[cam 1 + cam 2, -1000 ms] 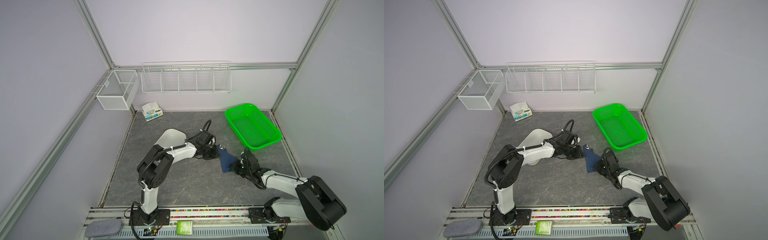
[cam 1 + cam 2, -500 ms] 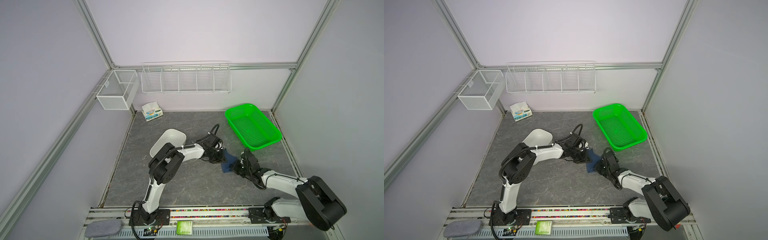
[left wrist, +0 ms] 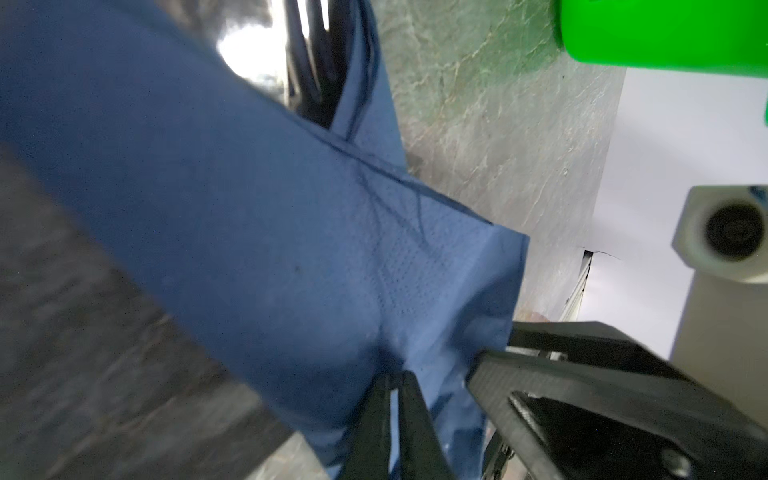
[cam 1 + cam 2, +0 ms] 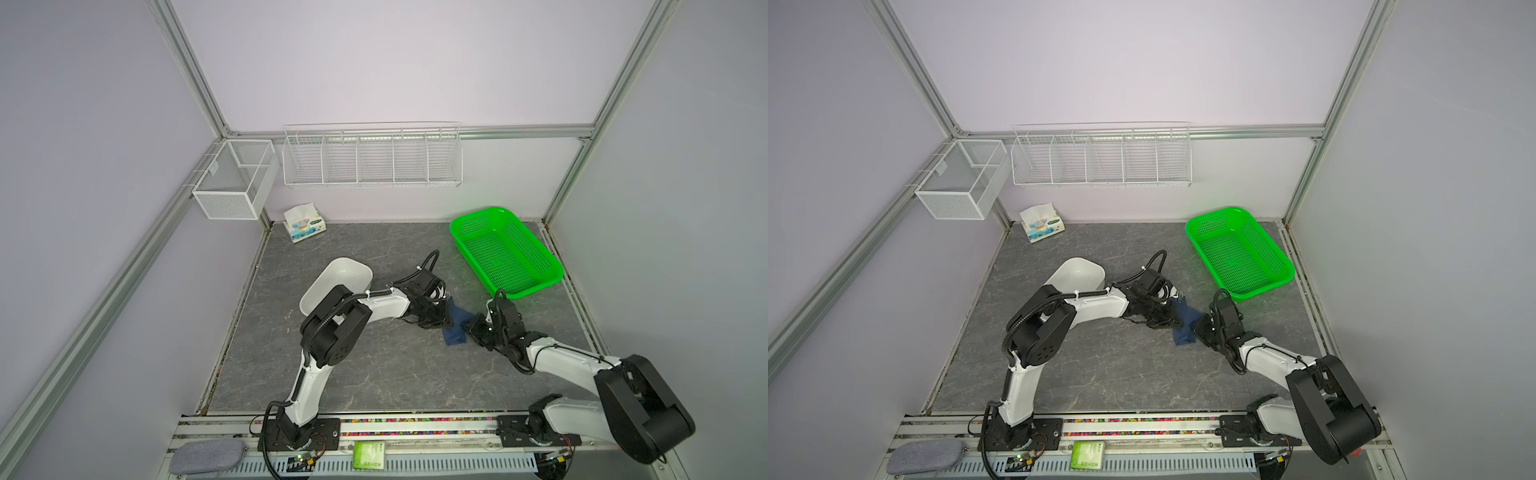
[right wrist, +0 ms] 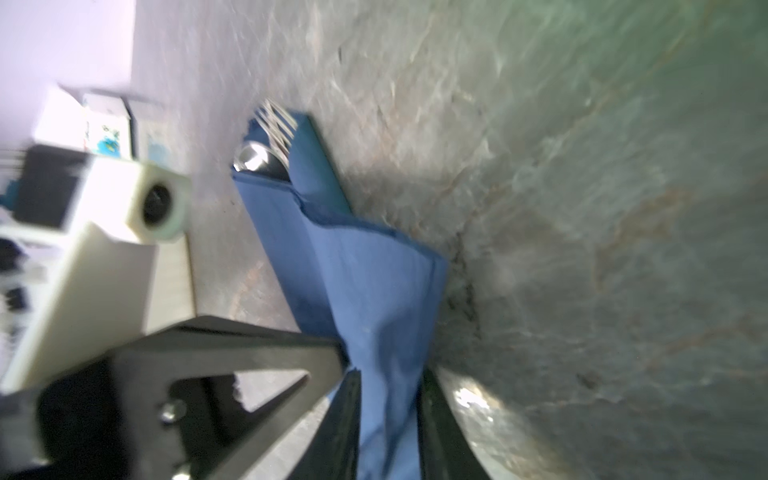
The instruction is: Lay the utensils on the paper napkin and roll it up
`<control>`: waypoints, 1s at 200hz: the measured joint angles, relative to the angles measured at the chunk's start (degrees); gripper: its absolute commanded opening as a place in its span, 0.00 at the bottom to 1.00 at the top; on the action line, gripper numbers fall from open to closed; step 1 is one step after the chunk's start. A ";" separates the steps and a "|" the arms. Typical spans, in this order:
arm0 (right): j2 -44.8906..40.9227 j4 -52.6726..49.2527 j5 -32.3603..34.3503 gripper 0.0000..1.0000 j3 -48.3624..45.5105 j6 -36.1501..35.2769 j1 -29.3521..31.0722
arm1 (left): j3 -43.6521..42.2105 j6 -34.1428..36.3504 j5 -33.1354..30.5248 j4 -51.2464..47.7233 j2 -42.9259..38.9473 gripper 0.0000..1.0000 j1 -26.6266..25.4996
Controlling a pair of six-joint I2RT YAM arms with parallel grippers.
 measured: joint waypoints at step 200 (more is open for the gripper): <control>-7.69 -13.03 3.17 0.45 7.23 -6.60 -1.03 | 0.00 0.39 -0.02 -0.04 0.00 0.09 0.00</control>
